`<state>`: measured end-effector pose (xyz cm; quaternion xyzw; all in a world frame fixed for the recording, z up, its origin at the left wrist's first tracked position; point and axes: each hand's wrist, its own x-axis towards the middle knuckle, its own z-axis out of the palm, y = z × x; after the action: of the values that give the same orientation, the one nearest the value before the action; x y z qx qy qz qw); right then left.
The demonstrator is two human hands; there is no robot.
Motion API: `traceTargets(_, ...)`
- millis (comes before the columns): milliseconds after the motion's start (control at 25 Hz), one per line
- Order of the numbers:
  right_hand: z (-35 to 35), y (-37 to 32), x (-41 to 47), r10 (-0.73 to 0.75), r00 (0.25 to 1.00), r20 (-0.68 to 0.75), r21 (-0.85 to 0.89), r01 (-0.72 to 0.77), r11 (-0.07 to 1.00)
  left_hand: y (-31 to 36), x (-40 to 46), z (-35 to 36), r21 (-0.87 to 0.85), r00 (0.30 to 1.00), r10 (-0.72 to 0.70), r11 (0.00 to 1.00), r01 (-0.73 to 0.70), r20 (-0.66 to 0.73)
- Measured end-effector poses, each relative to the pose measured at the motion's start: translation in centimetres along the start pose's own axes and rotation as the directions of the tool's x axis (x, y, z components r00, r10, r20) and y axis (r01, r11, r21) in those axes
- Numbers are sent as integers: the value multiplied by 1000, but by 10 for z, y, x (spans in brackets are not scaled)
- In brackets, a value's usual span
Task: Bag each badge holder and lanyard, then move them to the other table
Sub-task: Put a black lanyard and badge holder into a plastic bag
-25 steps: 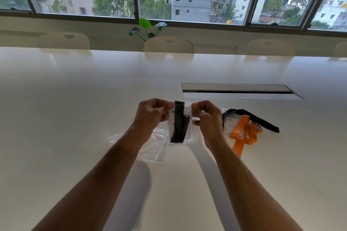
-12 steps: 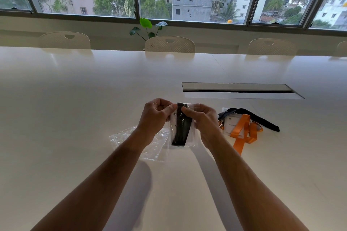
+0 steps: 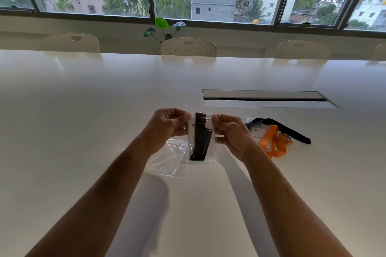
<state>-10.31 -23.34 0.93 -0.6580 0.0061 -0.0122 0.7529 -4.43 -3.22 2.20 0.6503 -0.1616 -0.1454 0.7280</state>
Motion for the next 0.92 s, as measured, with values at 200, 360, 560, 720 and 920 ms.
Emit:
traceTargets(200, -3, 0, 2, 6, 997, -83, -10, -7, 1000, 2, -1, -3, 87, 1000, 6, 996, -6, -10)
traceTargets(360, -8, 1, 5, 22, 995, -99, 36, -18, 999, 3, -3, -4, 97, 999, 19, 995, -14, -48)
traceTargets(560, -13, 2, 8, 75, 994, -78, 85, -69, 994, 4, -5, -5, 113, 999, 20, 993, -16, -41)
traceTargets(720, -14, 2, 9, 111, 990, -85, 127, -99, 987, 7, -5, -6, 161, 1000, 13, 987, -11, -15)
traceTargets(920, -8, -1, 12, 119, 989, -92, 146, -105, 984, 8, -4, -3, 181, 994, 64, 982, -46, -92)
